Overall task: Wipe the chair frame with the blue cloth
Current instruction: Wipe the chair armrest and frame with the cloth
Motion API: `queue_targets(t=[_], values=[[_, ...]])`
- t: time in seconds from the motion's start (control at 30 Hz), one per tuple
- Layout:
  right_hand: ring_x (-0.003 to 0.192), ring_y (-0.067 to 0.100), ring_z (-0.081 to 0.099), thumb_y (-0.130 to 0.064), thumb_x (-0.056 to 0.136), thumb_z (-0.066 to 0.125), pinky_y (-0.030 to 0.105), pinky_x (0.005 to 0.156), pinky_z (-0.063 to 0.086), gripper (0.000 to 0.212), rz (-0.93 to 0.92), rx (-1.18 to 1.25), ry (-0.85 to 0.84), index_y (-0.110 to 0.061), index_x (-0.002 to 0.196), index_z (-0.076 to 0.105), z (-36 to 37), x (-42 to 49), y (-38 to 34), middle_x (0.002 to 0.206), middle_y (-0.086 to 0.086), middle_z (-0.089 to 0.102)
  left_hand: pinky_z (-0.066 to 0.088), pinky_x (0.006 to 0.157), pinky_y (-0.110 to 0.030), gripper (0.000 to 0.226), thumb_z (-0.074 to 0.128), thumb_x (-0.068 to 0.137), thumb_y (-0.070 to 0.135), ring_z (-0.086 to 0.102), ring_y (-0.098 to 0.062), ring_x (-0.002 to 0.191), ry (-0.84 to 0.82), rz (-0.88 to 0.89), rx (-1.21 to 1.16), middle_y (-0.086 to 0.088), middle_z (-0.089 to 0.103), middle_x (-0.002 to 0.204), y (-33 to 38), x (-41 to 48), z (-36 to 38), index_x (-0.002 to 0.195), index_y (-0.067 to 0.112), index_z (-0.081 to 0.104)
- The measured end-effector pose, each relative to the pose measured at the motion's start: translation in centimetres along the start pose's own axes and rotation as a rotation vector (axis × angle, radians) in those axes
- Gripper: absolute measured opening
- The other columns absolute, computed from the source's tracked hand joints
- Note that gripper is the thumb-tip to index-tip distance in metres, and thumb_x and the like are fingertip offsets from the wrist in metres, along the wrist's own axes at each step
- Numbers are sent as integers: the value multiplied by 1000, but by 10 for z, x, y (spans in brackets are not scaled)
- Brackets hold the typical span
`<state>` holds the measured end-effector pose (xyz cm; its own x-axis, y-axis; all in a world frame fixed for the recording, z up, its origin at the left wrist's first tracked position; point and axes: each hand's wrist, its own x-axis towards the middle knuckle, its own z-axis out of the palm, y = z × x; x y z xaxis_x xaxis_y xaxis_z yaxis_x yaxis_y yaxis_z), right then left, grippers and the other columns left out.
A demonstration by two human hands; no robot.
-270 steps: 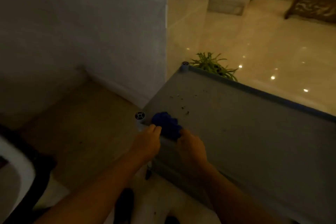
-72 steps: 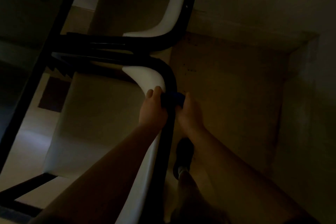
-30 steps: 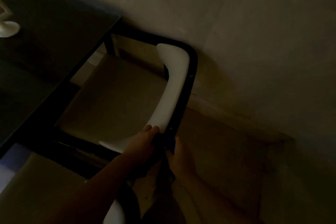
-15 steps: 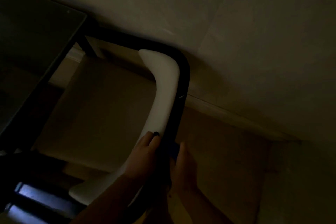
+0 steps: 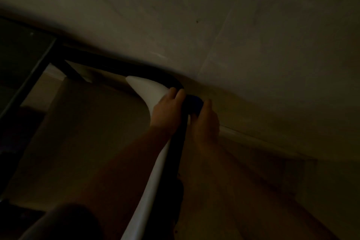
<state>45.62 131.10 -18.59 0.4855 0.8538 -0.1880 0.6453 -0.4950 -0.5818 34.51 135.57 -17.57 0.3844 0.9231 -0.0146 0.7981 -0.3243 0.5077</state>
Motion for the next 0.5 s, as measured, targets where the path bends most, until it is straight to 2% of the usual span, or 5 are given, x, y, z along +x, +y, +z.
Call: queue_targets(t=[0.07,0.13,0.3,0.43,0.5], values=[[96,39,64,-25,92,58,41,69,47,39,-31,-77,-16,-9,126,47,-6,32,-13,109,16,67,40,56,-37,34,60,83,13,59,-40,85,8,-14,7,-15,52,112,0,32,-3,115,15,48],[103,40,62,-22,92,58,41,74,46,37,-38,-96,-58,-8,126,48,-10,55,-19,115,17,66,42,60,-40,39,58,84,9,60,-43,91,15,-15,14,-18,53,118,-1,54,-7,121,14,47],[103,38,62,-23,91,58,34,71,39,34,-77,-53,-36,-10,122,53,-16,53,-17,114,16,67,46,65,-43,33,56,88,11,60,-44,92,-24,-52,38,-19,52,120,0,56,-10,121,11,49],[103,38,62,-33,96,49,48,82,51,41,-41,43,-90,-10,130,45,-9,2,-6,117,16,65,54,72,-43,27,50,92,17,62,-37,88,-35,-62,-47,-15,54,113,-1,14,-10,118,12,53],[94,33,65,-37,96,46,46,76,52,35,-27,83,-108,-15,123,46,-8,-26,-1,108,10,67,56,72,-44,26,49,94,19,62,-32,84,-29,-59,-114,-11,54,109,-4,-15,-8,119,15,53]])
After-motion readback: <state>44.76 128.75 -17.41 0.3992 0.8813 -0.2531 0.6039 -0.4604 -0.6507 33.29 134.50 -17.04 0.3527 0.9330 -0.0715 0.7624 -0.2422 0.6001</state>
